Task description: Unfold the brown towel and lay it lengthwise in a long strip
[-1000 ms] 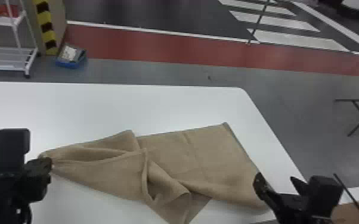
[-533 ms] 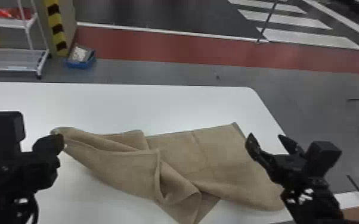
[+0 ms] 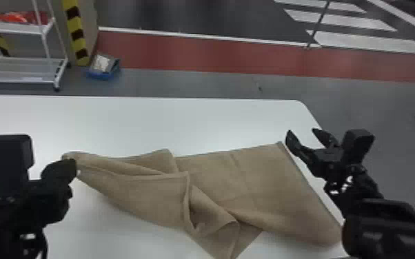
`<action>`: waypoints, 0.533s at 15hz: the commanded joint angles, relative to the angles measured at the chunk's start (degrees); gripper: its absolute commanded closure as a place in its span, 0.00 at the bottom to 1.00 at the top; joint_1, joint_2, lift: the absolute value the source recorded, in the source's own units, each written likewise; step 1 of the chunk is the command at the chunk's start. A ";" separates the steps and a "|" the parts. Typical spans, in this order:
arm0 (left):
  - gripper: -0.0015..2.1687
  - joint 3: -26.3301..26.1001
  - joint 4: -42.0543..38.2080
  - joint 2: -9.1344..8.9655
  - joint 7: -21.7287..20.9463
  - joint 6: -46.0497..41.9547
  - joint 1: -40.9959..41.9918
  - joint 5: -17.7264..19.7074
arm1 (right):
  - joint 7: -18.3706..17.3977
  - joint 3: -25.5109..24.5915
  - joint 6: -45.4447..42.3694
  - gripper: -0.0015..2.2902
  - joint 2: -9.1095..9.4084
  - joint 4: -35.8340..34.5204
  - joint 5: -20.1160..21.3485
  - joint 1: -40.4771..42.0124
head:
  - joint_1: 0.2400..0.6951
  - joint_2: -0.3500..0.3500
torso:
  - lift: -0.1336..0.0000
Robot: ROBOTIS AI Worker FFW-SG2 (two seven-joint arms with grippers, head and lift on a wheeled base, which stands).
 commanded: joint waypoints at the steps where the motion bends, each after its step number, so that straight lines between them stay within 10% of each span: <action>1: 0.63 0.54 0.60 0.03 -0.29 -0.02 0.02 -0.01 | 3.64 -0.08 -0.33 0.14 -1.26 7.54 0.08 -4.08 | 1.00 0.21 | 0.08; 8: 0.63 0.72 4.12 0.55 -2.13 -0.37 -1.30 -0.01 | 7.86 1.33 0.90 0.18 -1.44 16.85 3.33 -9.71 | 1.00 0.23 | 0.08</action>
